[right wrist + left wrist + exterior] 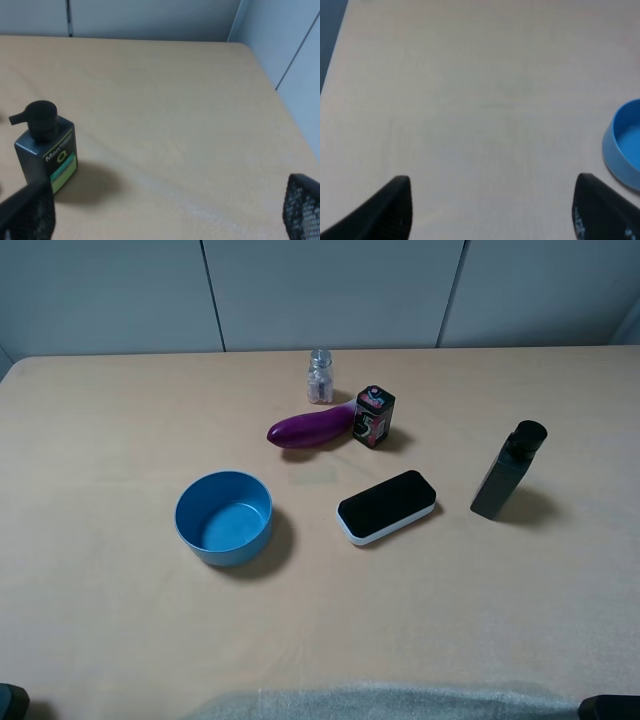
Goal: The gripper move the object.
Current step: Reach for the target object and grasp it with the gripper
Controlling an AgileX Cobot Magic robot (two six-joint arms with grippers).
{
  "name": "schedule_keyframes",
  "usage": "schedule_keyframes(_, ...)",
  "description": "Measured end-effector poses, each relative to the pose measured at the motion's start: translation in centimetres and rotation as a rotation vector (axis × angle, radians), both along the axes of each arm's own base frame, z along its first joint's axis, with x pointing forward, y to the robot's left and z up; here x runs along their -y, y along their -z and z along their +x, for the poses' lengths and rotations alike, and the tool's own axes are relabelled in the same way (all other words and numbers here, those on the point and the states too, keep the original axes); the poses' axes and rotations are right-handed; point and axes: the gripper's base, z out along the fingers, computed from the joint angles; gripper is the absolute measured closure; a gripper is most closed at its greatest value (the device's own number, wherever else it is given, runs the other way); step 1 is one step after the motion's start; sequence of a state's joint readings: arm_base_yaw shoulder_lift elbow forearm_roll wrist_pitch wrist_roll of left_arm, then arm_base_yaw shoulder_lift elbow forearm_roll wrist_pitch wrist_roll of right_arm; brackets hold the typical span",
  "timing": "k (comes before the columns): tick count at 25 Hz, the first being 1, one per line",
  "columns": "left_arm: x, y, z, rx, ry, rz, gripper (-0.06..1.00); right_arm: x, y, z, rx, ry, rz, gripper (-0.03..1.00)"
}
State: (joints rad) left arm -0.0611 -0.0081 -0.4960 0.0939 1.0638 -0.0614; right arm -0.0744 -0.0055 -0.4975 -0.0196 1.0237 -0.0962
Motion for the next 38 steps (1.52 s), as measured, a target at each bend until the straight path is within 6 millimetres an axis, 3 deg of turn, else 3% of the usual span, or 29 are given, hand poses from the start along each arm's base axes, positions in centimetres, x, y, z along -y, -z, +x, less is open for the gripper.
schedule_keyframes(23,0.0,0.0,0.0,0.0,0.0,0.0,0.21,-0.1,0.0,0.0,0.001,-0.002,0.015,0.27)
schedule_keyframes(29,0.0,0.0,0.0,0.0,0.0,0.0,0.21,-0.1,0.0,0.0,0.009,0.05,0.132,0.27)
schedule_keyframes(33,0.0,0.0,0.0,0.0,0.0,0.0,0.21,0.0,0.0,1.6,-0.083,0.07,0.177,0.27)
schedule_keyframes(38,0.0,0.0,0.0,0.0,0.0,0.0,0.21,0.0,-0.4,5.1,-0.264,0.077,0.213,0.27)
